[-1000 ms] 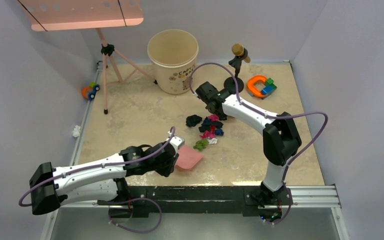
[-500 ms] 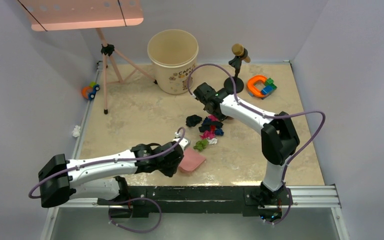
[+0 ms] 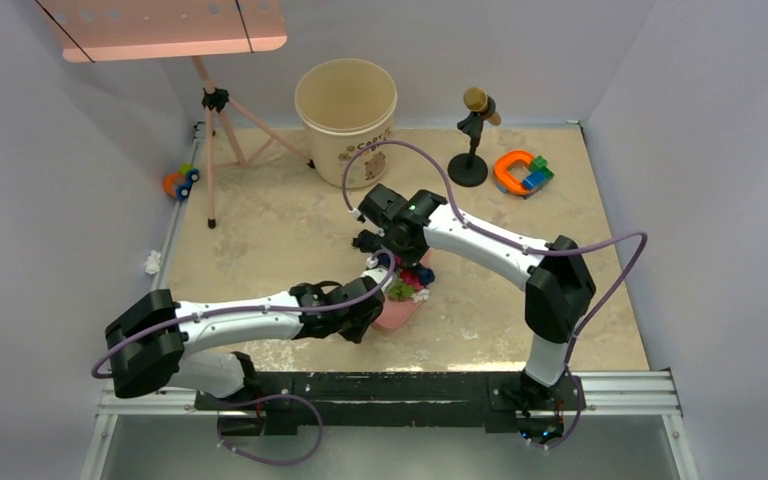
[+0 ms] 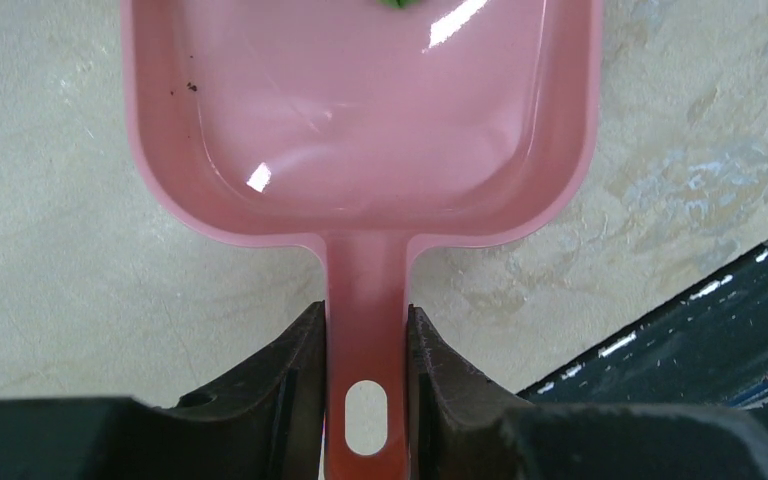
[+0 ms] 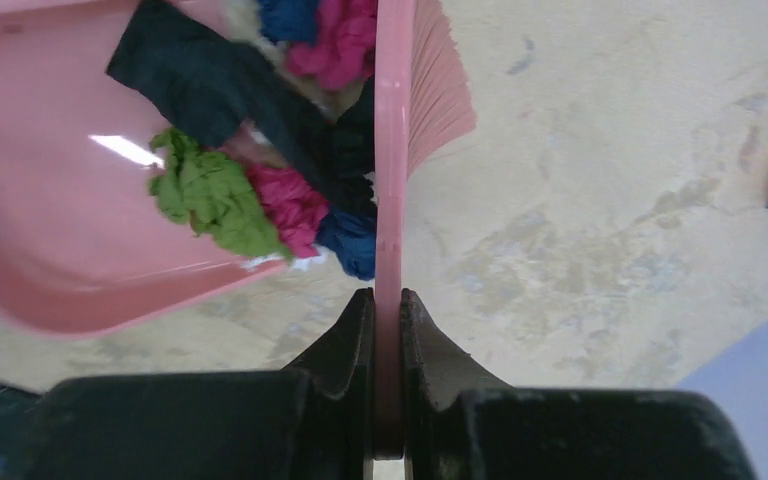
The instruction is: Sweep away the paper scraps from the table
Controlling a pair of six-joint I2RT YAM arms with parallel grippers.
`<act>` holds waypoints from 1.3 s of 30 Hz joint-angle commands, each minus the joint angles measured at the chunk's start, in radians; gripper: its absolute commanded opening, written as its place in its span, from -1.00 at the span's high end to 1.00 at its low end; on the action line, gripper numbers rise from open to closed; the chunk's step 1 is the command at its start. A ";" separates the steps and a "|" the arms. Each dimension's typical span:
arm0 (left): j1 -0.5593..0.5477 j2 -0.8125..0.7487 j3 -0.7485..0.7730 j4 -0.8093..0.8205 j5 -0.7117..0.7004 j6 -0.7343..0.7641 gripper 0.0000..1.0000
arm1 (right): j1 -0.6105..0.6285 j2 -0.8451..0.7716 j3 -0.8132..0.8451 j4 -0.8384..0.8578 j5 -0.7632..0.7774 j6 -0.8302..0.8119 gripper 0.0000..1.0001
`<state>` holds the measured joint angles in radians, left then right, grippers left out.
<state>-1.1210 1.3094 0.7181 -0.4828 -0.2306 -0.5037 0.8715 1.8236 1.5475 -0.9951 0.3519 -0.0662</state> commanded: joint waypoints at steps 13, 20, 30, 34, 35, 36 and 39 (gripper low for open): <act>-0.001 0.027 -0.025 0.251 -0.114 0.052 1.00 | -0.024 -0.328 -0.051 -0.018 -0.005 0.235 1.00; -0.013 -0.081 0.000 0.145 -0.150 0.061 1.00 | -0.081 -0.366 -0.069 -0.017 0.274 0.394 1.00; -0.006 -0.171 0.170 -0.157 -0.219 0.015 1.00 | -0.167 -0.427 -0.111 -0.021 0.411 0.583 1.00; 0.023 -0.145 0.306 -0.274 -0.226 0.023 1.00 | -0.171 -0.505 -0.167 0.036 0.392 0.589 1.00; 0.035 -0.136 0.341 -0.303 -0.225 0.028 1.00 | -0.173 -0.517 -0.178 0.040 0.391 0.587 1.00; 0.051 -0.126 0.383 -0.329 -0.220 0.037 1.00 | -0.174 -0.527 -0.186 0.041 0.392 0.585 1.00; 0.125 -0.093 0.514 -0.404 -0.187 0.064 1.00 | -0.178 -0.544 -0.210 0.035 0.398 0.582 1.00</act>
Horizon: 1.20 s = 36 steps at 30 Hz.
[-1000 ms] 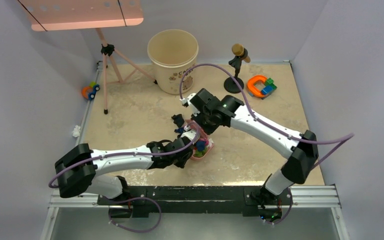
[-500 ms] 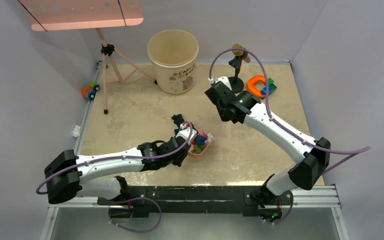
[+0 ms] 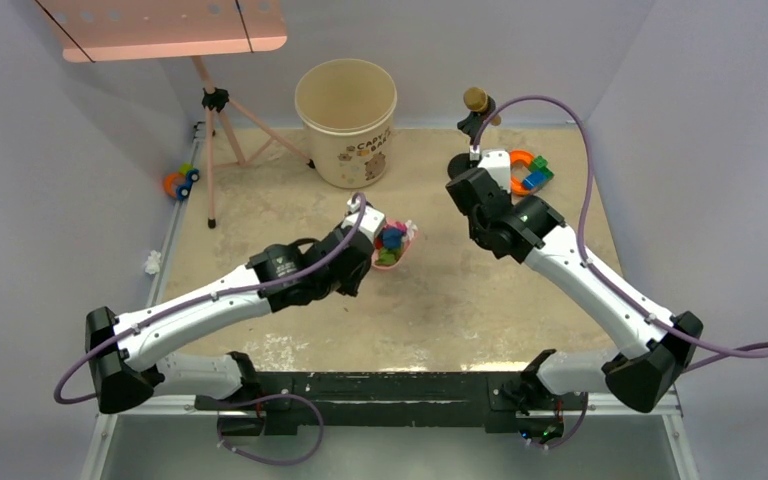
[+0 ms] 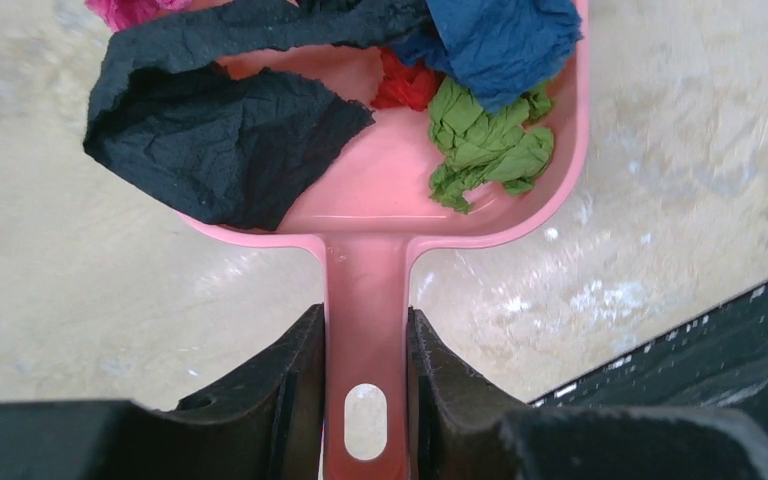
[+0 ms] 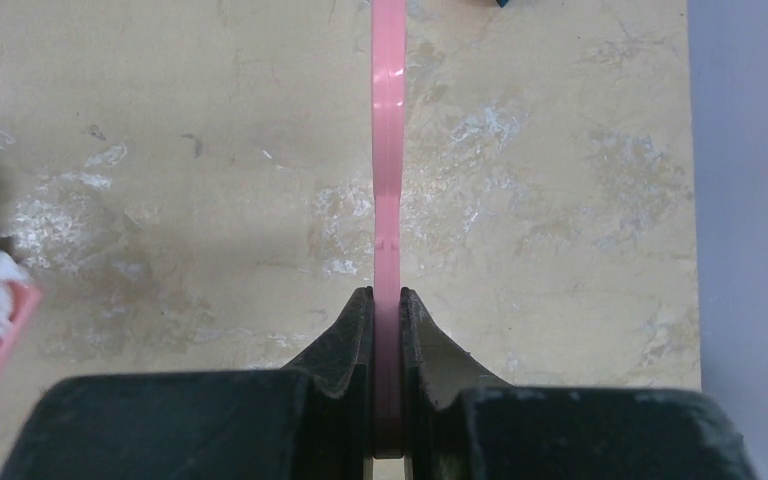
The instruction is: Sweep away the paper scraps from the table
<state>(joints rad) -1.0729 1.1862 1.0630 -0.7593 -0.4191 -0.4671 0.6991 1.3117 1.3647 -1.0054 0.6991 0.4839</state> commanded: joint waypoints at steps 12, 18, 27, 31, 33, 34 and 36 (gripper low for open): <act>0.352 0.395 0.920 -0.334 0.233 0.134 1.00 | -0.006 -0.153 -0.149 0.093 -0.001 0.010 1.00; 0.538 0.671 1.351 -0.392 0.505 -0.023 1.00 | -0.006 -0.218 -0.195 0.087 0.016 0.006 1.00; 0.736 0.646 1.066 0.135 0.861 -0.515 1.00 | -0.006 -0.279 -0.209 0.060 0.018 0.019 1.00; 0.750 0.618 0.994 0.228 0.888 -0.602 1.00 | -0.006 -0.280 -0.215 0.062 0.001 0.025 1.00; 0.758 0.609 0.939 0.309 0.932 -0.664 1.00 | -0.006 -0.273 -0.215 0.065 -0.002 0.024 1.00; 0.762 0.602 0.914 0.340 0.944 -0.688 1.00 | -0.006 -0.269 -0.214 0.065 -0.007 0.024 1.00; 0.771 0.577 0.868 0.390 0.943 -0.722 1.00 | -0.006 -0.259 -0.209 0.067 -0.013 0.025 1.00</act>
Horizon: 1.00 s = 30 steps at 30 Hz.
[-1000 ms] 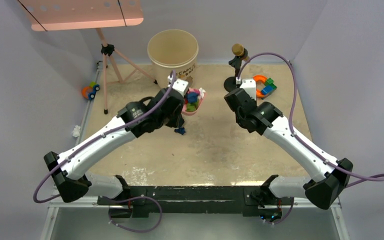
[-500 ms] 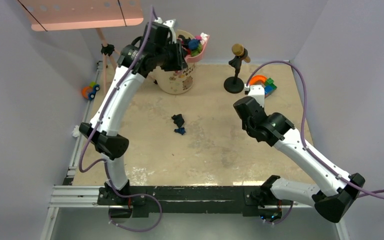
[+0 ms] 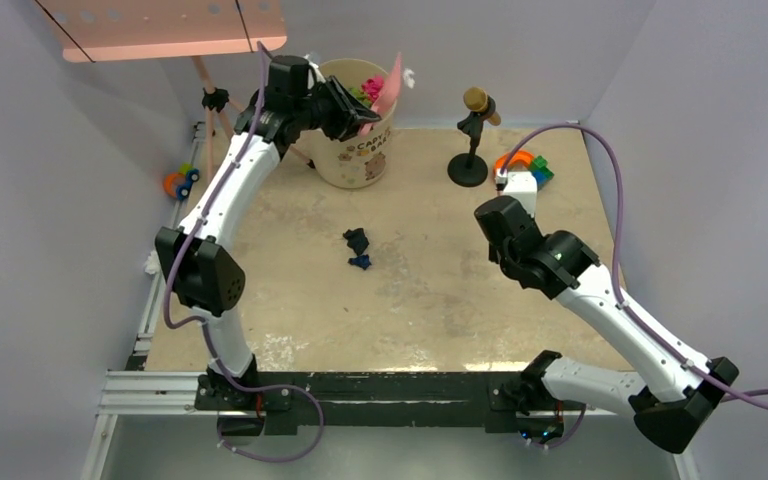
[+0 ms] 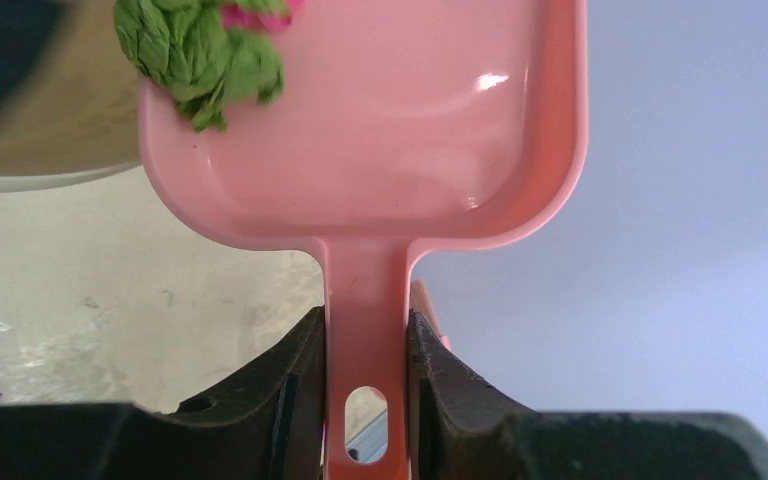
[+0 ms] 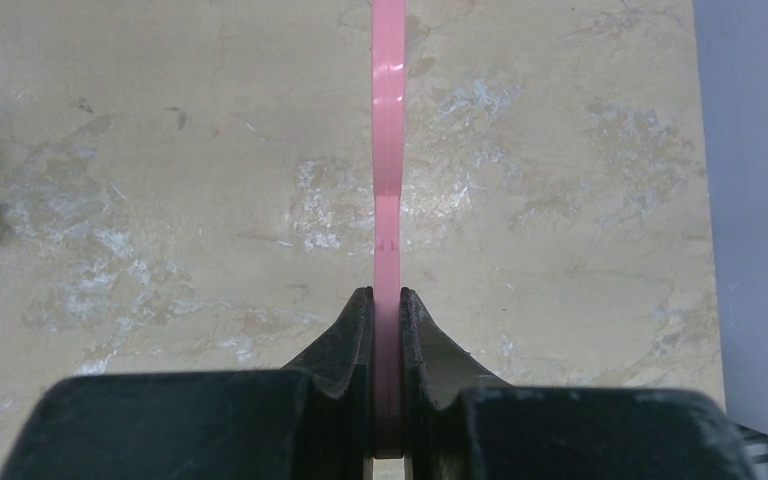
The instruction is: Sweep away the paper scraps from the table
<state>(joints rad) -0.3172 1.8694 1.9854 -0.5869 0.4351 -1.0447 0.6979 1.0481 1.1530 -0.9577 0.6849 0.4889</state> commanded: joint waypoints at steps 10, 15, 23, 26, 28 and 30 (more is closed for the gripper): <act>0.041 -0.156 -0.089 0.224 0.087 -0.109 1.00 | -0.005 0.016 0.008 0.015 -0.019 0.019 1.00; 0.040 -0.191 -0.087 0.160 0.082 -0.045 1.00 | -0.004 0.025 0.012 0.016 -0.027 0.022 1.00; -0.020 -0.297 -0.052 -0.097 0.019 0.242 1.00 | -0.005 0.028 0.010 0.131 -0.147 -0.005 1.00; -0.082 -0.373 -0.091 -0.205 -0.069 0.383 1.00 | -0.005 0.027 0.003 0.203 -0.204 0.005 1.00; -0.131 -0.433 -0.139 -0.263 -0.146 0.471 1.00 | -0.005 0.023 -0.010 0.257 -0.247 0.014 1.00; -0.169 -0.501 -0.212 -0.310 -0.219 0.522 1.00 | -0.005 0.018 -0.026 0.310 -0.289 0.021 1.00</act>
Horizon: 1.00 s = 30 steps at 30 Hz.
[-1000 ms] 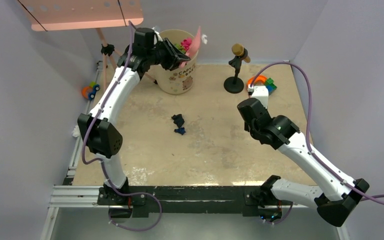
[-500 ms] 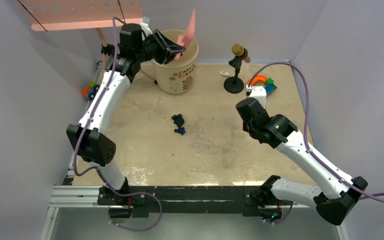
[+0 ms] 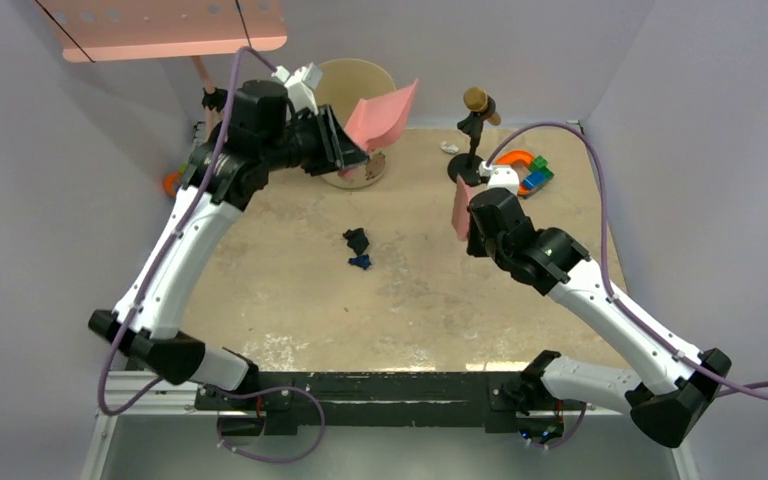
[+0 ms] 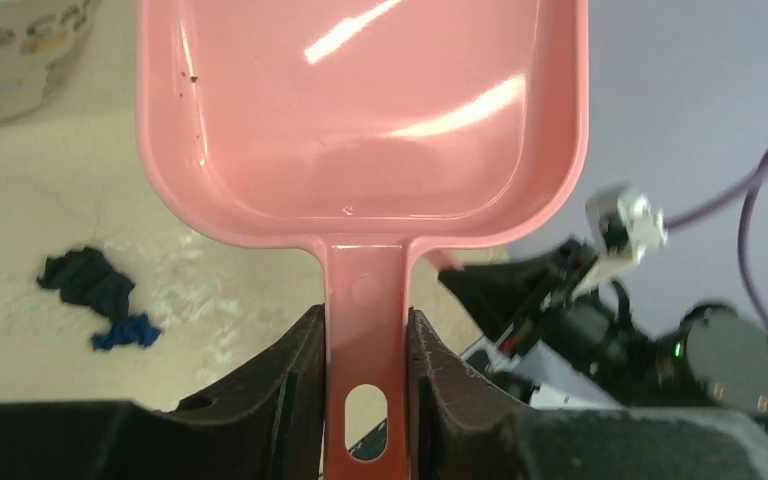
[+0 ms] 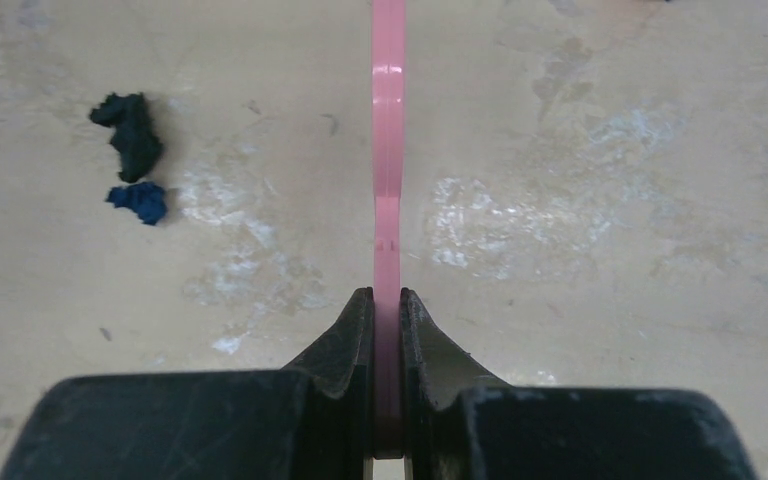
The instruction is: Sweep away the paper scraps from the table
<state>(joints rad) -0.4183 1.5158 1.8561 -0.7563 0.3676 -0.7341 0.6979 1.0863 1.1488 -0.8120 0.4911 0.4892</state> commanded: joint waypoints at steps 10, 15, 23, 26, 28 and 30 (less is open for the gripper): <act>-0.097 -0.566 -0.497 -0.256 -0.519 0.240 1.00 | -0.003 0.112 -0.001 0.378 -0.703 -0.095 1.00; -0.095 -0.654 -0.561 -0.281 -0.663 0.232 1.00 | 0.019 0.355 0.117 0.392 -0.913 -0.085 1.00; -0.095 -0.667 -0.586 -0.310 -0.745 0.232 1.00 | 0.022 0.623 0.200 0.419 -0.904 0.091 1.00; -0.096 -0.671 -0.603 -0.306 -0.758 0.234 1.00 | -0.005 0.672 0.217 0.338 -0.821 0.134 1.00; -0.096 -0.673 -0.616 -0.299 -0.760 0.234 1.00 | -0.031 0.685 0.232 0.242 -0.702 0.167 1.00; -0.096 -0.674 -0.626 -0.295 -0.759 0.234 1.00 | -0.056 0.671 0.237 0.149 -0.587 0.190 1.00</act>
<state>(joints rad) -0.5175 0.8524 1.2446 -1.0809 -0.3561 -0.5262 0.6956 1.7908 1.3262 -0.4931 -0.3328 0.5972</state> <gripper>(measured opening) 0.336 0.095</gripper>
